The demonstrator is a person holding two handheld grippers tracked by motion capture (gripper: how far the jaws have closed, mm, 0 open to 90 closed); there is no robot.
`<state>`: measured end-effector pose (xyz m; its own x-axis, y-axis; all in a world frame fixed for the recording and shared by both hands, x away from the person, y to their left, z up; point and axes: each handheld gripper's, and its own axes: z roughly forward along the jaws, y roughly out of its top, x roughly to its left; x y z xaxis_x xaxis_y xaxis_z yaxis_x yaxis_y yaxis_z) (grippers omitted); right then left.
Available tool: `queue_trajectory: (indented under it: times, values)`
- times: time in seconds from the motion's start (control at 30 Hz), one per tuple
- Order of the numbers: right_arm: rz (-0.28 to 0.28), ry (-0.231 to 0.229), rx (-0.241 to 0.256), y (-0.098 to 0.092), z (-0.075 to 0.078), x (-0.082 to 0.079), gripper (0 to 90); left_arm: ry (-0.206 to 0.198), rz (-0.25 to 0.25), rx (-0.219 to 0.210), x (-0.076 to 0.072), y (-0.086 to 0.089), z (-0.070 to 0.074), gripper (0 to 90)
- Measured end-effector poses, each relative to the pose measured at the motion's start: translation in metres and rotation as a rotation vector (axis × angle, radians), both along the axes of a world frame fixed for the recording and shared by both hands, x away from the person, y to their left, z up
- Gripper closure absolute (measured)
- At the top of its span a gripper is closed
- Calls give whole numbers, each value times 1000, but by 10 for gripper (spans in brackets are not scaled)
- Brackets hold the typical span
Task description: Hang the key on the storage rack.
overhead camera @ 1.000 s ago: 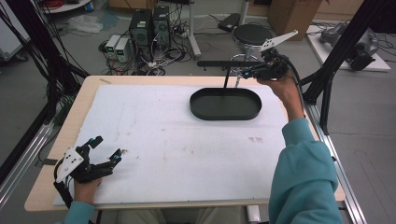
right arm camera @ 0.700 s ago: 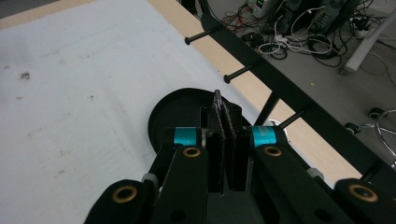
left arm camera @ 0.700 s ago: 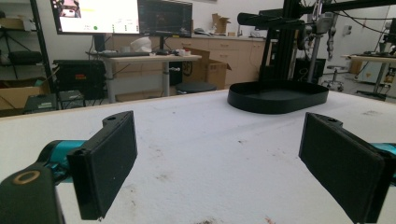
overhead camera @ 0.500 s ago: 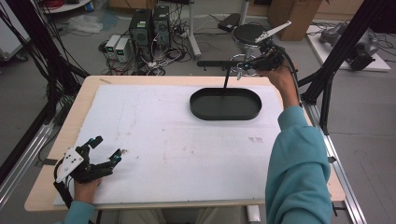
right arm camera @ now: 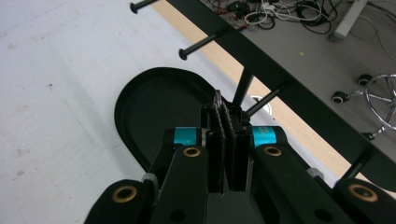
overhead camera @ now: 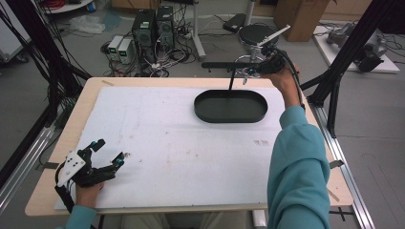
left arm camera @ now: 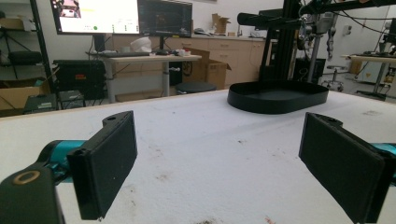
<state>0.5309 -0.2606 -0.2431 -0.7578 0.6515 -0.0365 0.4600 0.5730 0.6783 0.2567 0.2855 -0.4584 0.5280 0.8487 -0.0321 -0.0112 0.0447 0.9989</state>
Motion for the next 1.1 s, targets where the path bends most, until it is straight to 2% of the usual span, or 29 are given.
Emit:
queue_trajectory:
  times: [0.03,0.47,0.7,0.97,1.1]
  values:
    - [-5,3,-14,0,-2,2,892,-1,-1,1,0,0,0,118]
    - [-25,4,-24,-1,-8,9,891,1,0,2,0,0,0,118]
    - [-36,-19,-51,0,-10,12,891,-1,1,1,0,0,0,118]
    - [-46,-20,-52,-1,-11,14,890,1,1,2,0,0,0,118]
    - [-48,-35,-50,-3,-11,15,890,1,1,2,0,0,0,118]
